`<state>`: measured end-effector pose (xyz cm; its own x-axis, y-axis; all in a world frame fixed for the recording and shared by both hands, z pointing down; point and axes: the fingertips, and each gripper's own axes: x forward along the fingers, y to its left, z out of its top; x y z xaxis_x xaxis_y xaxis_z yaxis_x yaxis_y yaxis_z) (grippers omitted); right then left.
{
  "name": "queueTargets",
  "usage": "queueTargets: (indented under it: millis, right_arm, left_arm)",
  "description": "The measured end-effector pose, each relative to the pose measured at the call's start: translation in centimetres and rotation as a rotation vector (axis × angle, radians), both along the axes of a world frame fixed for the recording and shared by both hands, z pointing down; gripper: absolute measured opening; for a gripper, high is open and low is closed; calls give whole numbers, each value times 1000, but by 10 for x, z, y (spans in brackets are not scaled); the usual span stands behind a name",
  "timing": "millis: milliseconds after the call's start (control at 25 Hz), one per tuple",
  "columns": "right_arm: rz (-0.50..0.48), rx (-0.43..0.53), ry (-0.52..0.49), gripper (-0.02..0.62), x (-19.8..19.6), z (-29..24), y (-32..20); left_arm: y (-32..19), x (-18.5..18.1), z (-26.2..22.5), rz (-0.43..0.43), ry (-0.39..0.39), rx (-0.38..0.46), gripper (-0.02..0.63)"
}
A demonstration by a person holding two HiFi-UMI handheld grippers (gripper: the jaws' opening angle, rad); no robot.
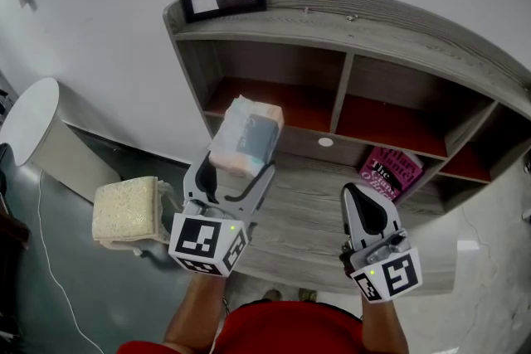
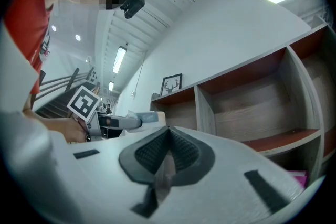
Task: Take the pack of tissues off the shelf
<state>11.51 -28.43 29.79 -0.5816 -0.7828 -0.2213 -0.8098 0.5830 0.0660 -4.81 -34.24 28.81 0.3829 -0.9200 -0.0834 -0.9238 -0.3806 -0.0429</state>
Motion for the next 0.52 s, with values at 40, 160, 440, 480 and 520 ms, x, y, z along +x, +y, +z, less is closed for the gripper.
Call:
queueTargets:
  millis: [40,160,440,480,520]
  right_arm:
    - [0,0,0,5,0,0,0]
    - [-1,-1,1,5,0,0,1]
    - [0,-3,-1,5,2,1,3]
    - [0,-2,-1,5,2,1,3]
    - [0,-1,-2,5,2,1,4]
  left_arm:
    - [0,1,0,1,0,-1,422]
    - [0,1,1,1,0,-3,422]
    - [0,2,1,2,4,-4,422]
    - [0,3,1,3,5,-4,422]
    - [1,3,0,3,5,-5,422]
